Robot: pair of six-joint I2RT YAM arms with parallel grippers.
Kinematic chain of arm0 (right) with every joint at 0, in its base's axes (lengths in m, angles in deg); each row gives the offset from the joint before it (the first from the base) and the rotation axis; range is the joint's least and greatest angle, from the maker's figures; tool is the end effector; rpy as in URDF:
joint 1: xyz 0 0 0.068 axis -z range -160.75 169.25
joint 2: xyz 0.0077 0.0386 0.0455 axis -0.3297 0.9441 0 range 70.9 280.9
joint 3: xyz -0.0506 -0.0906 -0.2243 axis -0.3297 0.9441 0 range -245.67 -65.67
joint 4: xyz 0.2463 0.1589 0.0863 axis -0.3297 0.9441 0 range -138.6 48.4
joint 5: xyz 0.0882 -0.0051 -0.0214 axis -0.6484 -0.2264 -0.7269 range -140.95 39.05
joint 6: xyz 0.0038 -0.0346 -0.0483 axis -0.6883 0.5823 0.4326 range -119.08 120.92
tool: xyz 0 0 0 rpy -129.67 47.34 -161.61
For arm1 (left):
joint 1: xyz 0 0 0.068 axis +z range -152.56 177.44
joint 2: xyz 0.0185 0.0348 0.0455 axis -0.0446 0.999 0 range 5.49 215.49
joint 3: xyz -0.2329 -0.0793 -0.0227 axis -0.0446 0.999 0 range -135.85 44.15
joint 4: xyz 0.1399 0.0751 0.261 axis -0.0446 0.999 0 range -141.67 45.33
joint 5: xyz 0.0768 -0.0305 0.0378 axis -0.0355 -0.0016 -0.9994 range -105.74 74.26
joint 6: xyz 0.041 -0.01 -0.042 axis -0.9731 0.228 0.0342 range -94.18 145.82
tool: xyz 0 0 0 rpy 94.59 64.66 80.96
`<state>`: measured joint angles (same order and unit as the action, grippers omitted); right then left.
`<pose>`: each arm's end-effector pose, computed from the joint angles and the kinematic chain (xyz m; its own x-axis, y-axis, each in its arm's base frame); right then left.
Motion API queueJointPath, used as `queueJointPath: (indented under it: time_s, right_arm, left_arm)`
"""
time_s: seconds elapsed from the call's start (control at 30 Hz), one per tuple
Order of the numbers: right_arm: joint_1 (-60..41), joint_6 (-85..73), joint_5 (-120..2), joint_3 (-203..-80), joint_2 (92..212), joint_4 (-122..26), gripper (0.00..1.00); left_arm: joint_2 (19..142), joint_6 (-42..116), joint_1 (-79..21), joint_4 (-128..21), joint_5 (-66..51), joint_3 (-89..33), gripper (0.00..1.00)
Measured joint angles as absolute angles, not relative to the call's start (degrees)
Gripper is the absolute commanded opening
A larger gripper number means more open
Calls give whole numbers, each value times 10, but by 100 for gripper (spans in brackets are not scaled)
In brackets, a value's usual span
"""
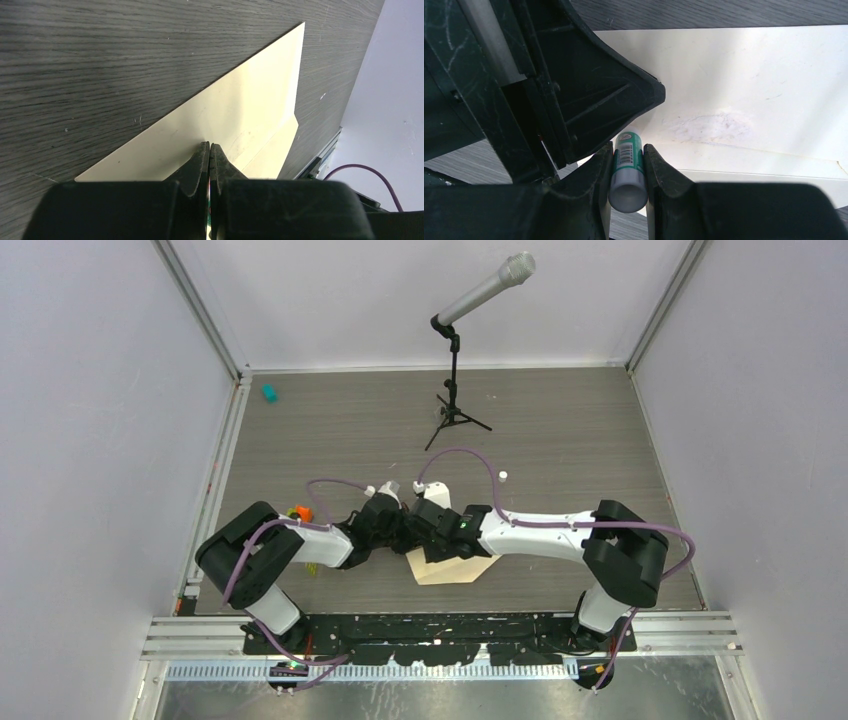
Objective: Place the letter into the envelope and seal it
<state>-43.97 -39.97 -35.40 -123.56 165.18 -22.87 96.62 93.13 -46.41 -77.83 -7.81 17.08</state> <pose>0.1737 0.3181 0.1229 -0.8271 -0.2391 -0.5086 -0.3466 0.9294 0.1269 0.2111 -0.2112 0.0427 -0.8764 -0.4252 -0.2262 -0.1137 0.6391 -0.7607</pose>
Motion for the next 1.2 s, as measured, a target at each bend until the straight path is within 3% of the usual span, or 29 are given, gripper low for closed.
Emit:
queueJointPath:
  time_s: [1.2]
  right_arm:
    - [-335, -398, -354, -1168, 1579, -209, 1]
  left_arm:
    - [984, 926, -463, -780, -71, 153, 0]
